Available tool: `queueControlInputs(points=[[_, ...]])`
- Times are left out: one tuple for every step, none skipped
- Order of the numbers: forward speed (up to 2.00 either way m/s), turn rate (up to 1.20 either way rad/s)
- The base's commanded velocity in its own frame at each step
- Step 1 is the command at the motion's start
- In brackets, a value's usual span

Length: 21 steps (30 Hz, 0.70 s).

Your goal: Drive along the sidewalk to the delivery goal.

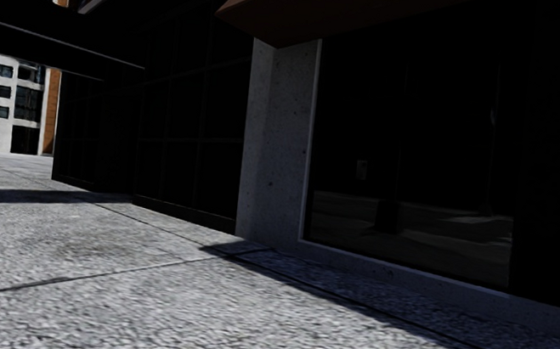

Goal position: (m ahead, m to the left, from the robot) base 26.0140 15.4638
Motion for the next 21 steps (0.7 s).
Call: queueControlInputs(points=[[2.00, 0.00], [2.00, 0.00], [2.00, 0.00], [2.00, 0.04], [2.00, 0.51], [2.00, 0.73], [2.00, 1.20], [2.00, 1.20], [2.00, 1.20], [2.00, 1.20], [2.00, 1.20], [2.00, 1.20], [2.00, 1.20], [2.00, 1.20], [2.00, 1.20], [2.00, 1.20], [2.00, 1.20], [2.00, 1.20], [2.00, 1.20], [2.00, 1.20], [2.00, 1.20]])
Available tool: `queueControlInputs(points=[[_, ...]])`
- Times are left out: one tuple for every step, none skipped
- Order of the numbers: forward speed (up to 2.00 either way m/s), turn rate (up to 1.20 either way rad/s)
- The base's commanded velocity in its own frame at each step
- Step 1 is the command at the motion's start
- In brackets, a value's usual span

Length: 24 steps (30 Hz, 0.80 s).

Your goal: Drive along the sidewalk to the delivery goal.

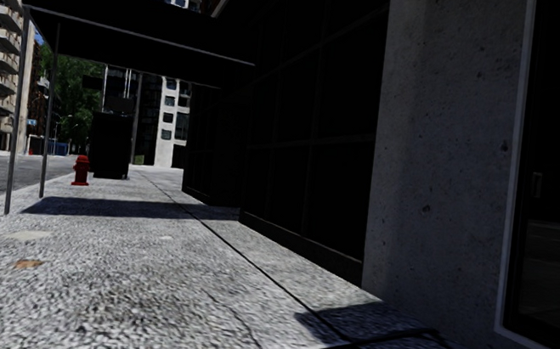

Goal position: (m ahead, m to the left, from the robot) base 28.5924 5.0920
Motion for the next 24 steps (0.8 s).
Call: queueControlInputs(points=[[2.00, 1.20], [2.00, 1.20], [2.00, 1.13], [2.00, 0.87], [2.00, 0.77], [2.00, 0.77], [2.00, 0.68], [2.00, 0.22], [2.00, 0.06], [2.00, 0.00], [2.00, 0.00], [2.00, 0.00], [2.00, 0.00], [2.00, 0.00], [2.00, 0.00], [2.00, 0.00], [2.00, 0.00], [2.00, 0.00], [2.00, 0.00], [2.00, 0.00], [2.00, 0.00], [2.00, 0.00], [2.00, 0.00], [2.00, 0.00]])
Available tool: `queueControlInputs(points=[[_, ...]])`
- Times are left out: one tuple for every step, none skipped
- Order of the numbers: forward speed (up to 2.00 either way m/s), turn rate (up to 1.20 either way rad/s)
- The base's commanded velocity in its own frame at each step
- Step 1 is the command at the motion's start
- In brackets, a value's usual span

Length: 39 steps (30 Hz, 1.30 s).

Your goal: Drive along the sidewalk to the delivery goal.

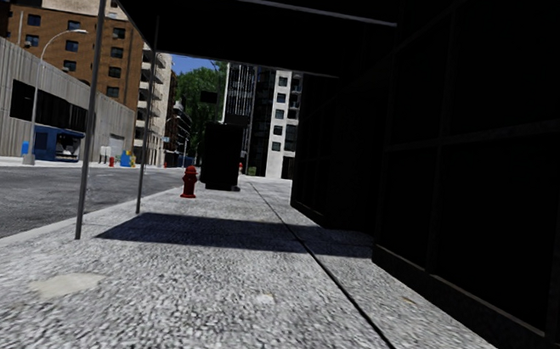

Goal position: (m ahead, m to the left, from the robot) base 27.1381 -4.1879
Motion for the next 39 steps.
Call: queueControlInputs(points=[[2.00, 0.00], [2.00, 0.00], [2.00, 0.00], [2.00, 0.00], [2.00, 0.00], [2.00, 0.00], [2.00, 0.03], [2.00, 0.03], [2.00, 0.29], [2.00, 0.56], [2.00, 0.71], [2.00, 0.76], [2.00, 0.76], [2.00, 0.77], [2.00, 0.59], [2.00, 0.17], [2.00, 0.07], [2.00, 0.02], [2.00, 0.01], [2.00, 0.01], [2.00, 0.01], [2.00, 0.01], [2.00, 0.00], [2.00, 0.00], [2.00, 0.00], [2.00, 0.00], [2.00, 0.00], [2.00, 0.00], [2.00, 0.00], [2.00, 0.00], [2.00, 0.00], [2.00, 0.00], [2.00, 0.00], [2.00, 0.00], [2.00, 0.00], [2.00, 0.00], [2.00, 0.00], [2.00, 0.00], [2.00, 0.00]])
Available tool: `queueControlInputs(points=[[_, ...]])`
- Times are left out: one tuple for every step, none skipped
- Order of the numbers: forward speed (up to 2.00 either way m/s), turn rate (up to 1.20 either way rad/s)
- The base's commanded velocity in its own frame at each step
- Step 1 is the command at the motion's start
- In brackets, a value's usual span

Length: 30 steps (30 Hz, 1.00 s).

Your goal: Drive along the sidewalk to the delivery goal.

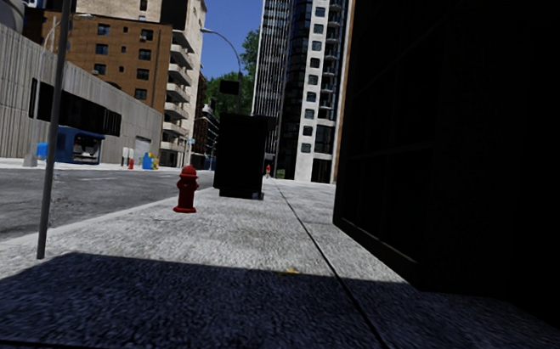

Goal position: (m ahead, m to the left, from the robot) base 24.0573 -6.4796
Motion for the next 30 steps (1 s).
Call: queueControlInputs(points=[[2.00, 0.00], [2.00, 0.00], [2.00, 0.00], [2.00, 0.00], [2.00, 0.00], [2.00, 0.00], [2.00, 0.00], [2.00, 0.00], [2.00, 0.00], [2.00, 0.00], [2.00, 0.00], [2.00, 0.00], [2.00, 0.00], [2.00, 0.00], [2.00, 0.00], [2.00, 0.00], [2.00, 0.00], [2.00, 0.00], [2.00, 0.00], [2.00, 0.00], [2.00, 0.00], [2.00, 0.00], [2.00, 0.00], [2.00, 0.00], [2.00, 0.00], [2.00, 0.00], [2.00, 0.00], [2.00, 0.00], [2.00, 0.00], [2.00, 0.00]])
